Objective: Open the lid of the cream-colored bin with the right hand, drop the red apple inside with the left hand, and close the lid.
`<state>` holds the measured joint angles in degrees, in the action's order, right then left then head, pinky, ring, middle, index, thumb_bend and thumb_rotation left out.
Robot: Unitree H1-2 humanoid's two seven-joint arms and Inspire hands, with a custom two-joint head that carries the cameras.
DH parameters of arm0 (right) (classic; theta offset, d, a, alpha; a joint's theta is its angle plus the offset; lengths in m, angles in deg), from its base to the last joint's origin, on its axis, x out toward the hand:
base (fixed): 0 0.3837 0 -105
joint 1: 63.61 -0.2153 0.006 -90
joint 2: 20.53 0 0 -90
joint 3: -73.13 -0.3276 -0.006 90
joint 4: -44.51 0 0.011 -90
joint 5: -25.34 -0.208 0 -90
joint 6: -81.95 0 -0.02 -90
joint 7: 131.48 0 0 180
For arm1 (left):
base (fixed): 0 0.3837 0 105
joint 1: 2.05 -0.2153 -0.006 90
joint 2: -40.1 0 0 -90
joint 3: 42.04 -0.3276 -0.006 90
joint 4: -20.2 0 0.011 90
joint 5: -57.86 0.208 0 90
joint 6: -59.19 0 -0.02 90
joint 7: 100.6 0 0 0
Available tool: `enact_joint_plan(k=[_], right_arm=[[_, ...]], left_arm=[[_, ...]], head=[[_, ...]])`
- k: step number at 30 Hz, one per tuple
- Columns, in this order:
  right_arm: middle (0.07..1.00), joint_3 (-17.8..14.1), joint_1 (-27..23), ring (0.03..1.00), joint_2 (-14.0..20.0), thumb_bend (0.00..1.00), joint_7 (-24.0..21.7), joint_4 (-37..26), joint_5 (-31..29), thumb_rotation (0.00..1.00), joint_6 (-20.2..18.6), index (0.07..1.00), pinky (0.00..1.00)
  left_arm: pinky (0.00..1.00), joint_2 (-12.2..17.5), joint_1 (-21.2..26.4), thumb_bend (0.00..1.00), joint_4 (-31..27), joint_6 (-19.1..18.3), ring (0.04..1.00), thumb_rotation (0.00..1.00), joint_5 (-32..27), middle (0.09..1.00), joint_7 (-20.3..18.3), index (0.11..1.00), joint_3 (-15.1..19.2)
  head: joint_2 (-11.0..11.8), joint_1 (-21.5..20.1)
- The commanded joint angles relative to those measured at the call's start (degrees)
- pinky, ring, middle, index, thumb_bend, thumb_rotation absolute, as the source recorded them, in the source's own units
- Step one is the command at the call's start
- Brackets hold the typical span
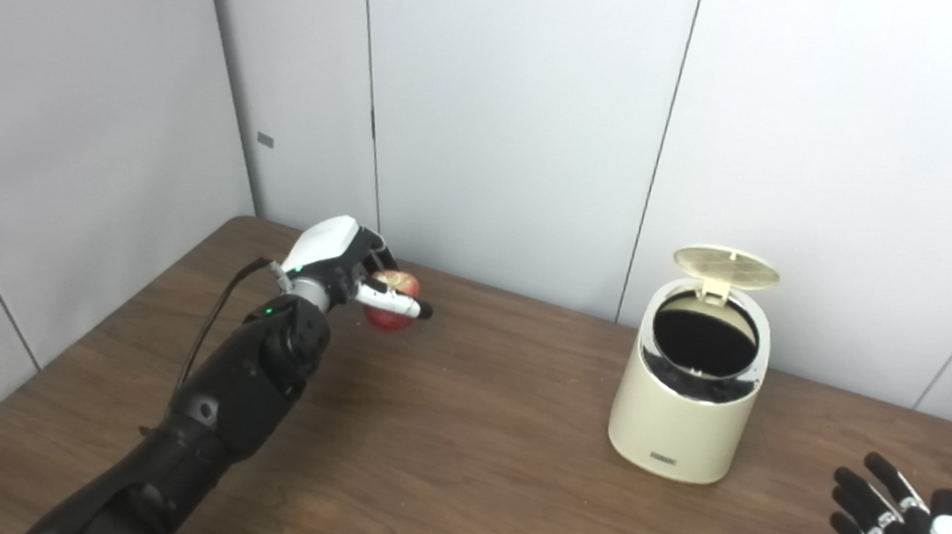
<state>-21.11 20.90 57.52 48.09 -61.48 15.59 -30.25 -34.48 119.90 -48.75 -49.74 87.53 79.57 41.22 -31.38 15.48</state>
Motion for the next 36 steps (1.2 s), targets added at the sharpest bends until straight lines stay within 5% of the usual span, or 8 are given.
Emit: enact_joint_plan(k=[1, 6, 15, 25, 36], right_arm=[[0.808, -0.4, -1.7, 0.873, -0.2, 0.46, -0.4, -0.9, -0.4, 1.0, 3.1, 0.86, 0.87], [0.867, -0.1, -1.5, 0.895, -0.2, 0.49, -0.3, -0.2, 0.4, 1.0, 5.4, 0.885, 0.87], [0.956, 0.4, -1.6, 0.956, 0.0, 0.51, 0.2, -0.1, 2.7, 1.0, 7.0, 0.932, 0.92], [0.987, 2.2, -2.3, 0.987, -0.4, 0.55, 0.7, 0.9, 6.3, 1.0, 8.0, 0.95, 0.96], [0.958, 3.9, -2.8, 0.952, -2.7, 0.56, 3.5, 1.3, 11.2, 1.0, 7.7, 0.925, 0.9]], left_arm=[[0.44, 0.0, 1.5, 0.5, -3.7, 1.5, 0.419, 0.0, 0.1, 0.466, 3.4, 0.49, 1.8], [0.37, -2.8, -1.3, 0.5, -10.0, 3.6, 0.4, 0.0, -1.5, 0.453, 6.2, 0.506, 4.8], [0.42, -7.5, -5.3, 0.5, -19.7, 5.2, 0.434, 0.0, -1.9, 0.499, 8.1, 0.481, 7.8], [0.34, -10.4, -6.7, 0.48, -26.8, 7.2, 0.438, 0.0, -2.5, 0.511, 8.0, 0.486, 7.6], [0.35, -15.1, -6.8, 0.48, -33.3, 8.8, 0.451, 0.0, -2.1, 0.519, 6.5, 0.483, 5.0]], head=[[0.0, 0.0], [0.0, -3.1], [-0.4, -8.3], [-0.6, -18.4], [-0.6, -23.2]])
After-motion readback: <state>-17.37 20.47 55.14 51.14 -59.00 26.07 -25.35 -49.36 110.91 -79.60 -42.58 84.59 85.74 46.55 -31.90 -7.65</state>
